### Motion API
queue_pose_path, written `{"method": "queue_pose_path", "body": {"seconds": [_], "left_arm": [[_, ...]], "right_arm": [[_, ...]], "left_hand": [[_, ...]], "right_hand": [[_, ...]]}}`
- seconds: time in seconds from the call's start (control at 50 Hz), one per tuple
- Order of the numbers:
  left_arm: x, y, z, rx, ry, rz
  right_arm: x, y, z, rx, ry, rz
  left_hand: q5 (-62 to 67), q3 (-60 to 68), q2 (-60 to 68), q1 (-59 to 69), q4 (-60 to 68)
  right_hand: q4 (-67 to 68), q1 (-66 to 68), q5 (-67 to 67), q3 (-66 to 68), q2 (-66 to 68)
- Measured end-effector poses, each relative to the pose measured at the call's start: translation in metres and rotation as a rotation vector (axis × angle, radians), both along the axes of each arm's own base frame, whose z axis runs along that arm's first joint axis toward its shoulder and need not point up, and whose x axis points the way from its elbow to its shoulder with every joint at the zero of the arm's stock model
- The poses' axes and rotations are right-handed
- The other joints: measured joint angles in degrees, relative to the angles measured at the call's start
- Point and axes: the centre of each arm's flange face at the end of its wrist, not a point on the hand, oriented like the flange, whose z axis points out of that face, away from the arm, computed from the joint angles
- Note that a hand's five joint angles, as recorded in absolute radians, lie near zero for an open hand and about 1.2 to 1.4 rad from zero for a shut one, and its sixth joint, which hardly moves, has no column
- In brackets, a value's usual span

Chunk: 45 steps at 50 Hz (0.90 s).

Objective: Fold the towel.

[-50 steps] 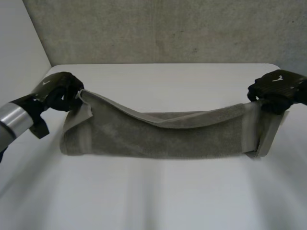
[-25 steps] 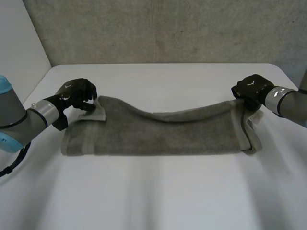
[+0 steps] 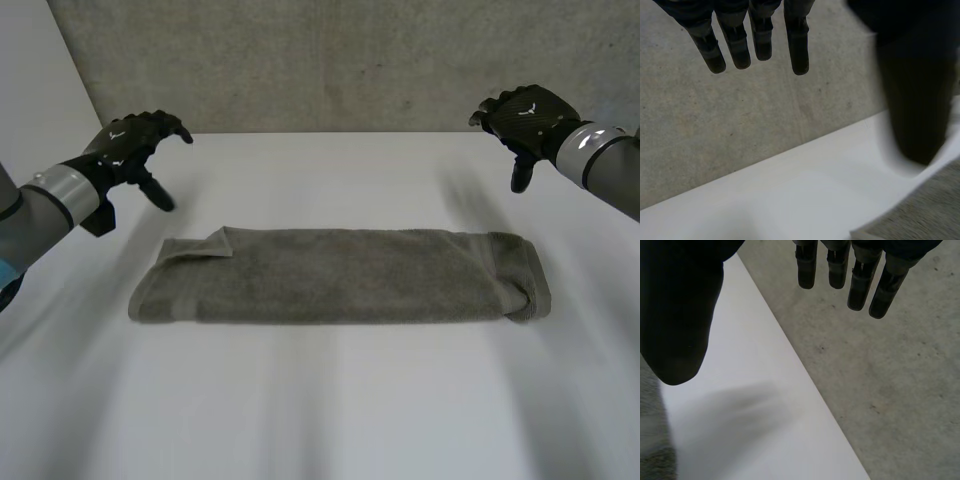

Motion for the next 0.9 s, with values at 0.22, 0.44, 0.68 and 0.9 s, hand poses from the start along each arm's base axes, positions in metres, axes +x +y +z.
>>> {"method": "queue_pose_path", "body": {"seconds": [0.22, 0.44, 0.68, 0.9], "left_arm": [[-0.001, 0.048, -0.022, 0.019, -0.17, -0.024], [-0.017, 0.037, -0.086, 0.04, -0.326, -0.011], [-0.016, -0.008, -0.119, 0.023, -0.342, 0.09], [-0.016, -0.011, -0.112, 0.013, -0.33, 0.092]], "right_arm": [[-0.009, 0.047, -0.006, 0.246, 0.017, 0.032], [-0.013, 0.101, -0.054, 0.402, 0.025, 0.058], [-0.024, 0.117, -0.082, 0.43, 0.021, 0.03], [-0.039, 0.111, -0.087, 0.411, 0.01, -0.014]], "left_hand": [[0.0, 0.0, 0.0, 0.0, 0.0], [-0.1, 0.0, 0.0, 0.0, 0.0], [-0.7, 0.0, 0.0, 0.0, 0.0], [-0.8, 0.0, 0.0, 0.0, 0.0]], "right_hand": [[0.0, -0.3, 0.0, -0.2, 0.0], [0.0, -0.3, 0.0, -0.2, 0.0], [0.0, -0.3, 0.0, -0.2, 0.0], [0.0, -0.3, 0.0, -0.2, 0.0]]}}
